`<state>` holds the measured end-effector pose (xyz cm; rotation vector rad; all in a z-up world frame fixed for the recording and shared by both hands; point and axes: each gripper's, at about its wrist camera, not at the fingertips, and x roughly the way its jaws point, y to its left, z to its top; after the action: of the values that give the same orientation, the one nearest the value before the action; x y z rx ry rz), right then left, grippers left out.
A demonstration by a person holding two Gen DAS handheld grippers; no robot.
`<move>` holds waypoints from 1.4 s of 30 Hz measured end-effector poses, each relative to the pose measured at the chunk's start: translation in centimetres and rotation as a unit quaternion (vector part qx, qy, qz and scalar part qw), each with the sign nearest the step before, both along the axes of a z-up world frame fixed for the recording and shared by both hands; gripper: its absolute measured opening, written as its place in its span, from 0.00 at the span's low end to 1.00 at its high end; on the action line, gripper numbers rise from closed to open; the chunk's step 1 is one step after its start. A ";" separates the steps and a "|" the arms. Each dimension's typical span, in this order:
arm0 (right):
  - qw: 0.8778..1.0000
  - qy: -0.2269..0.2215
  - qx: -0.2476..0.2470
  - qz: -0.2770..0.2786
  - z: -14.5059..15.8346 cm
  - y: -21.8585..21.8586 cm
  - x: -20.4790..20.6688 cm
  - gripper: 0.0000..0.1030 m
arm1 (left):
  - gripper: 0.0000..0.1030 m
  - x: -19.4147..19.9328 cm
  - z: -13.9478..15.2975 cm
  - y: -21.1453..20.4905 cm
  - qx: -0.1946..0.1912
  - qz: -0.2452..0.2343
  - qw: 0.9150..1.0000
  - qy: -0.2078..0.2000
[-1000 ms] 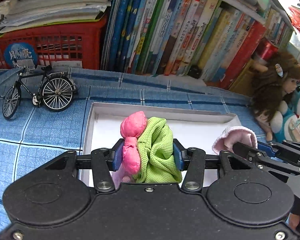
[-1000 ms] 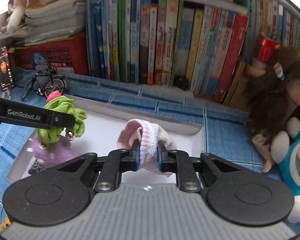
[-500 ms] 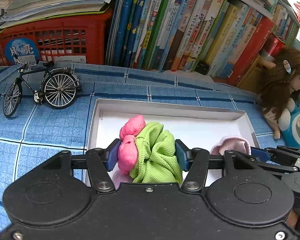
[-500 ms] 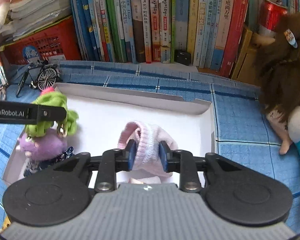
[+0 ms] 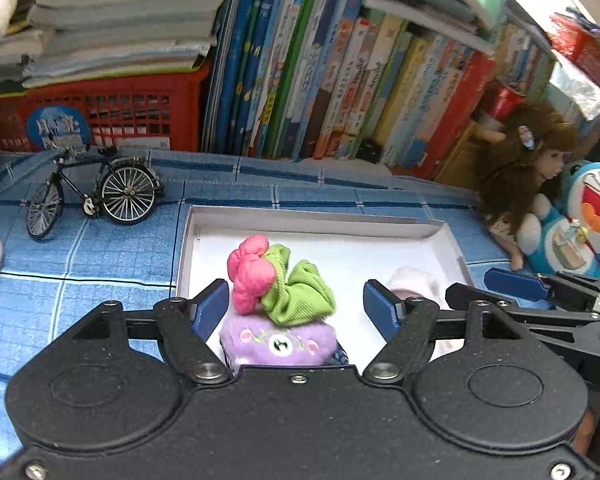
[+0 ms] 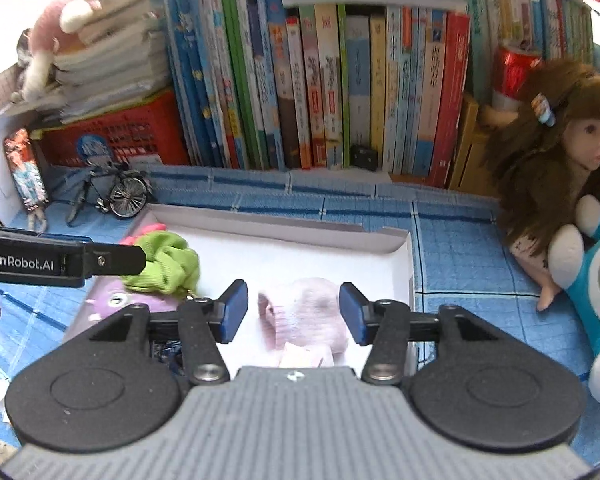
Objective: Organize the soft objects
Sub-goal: 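Open both grippers and withdraw them from the tray toward the table items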
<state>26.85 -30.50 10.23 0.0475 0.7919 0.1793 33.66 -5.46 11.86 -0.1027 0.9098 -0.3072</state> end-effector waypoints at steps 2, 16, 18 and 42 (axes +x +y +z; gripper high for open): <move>1.000 -0.012 0.002 0.001 1.0 0.1 -1.2 0.67 | 0.71 -1.2 1.0 0.1 0.002 0.000 1.000 -0.009; 0.995 -0.098 0.000 0.038 6.1 0.8 -11.4 0.78 | 0.75 -12.9 5.7 1.4 0.035 -0.038 0.994 -0.092; 0.993 -0.109 -0.002 0.043 6.5 0.9 -12.9 0.79 | 0.76 -14.3 5.9 2.0 0.037 -0.040 0.994 -0.098; 0.990 -0.019 0.062 0.122 3.1 7.2 -17.6 0.82 | 0.78 -23.5 3.2 16.4 0.048 0.044 0.993 -0.100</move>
<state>9.20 -23.31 13.35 0.0638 0.7473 0.4603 10.17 10.92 15.06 -0.0230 0.7170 -0.1878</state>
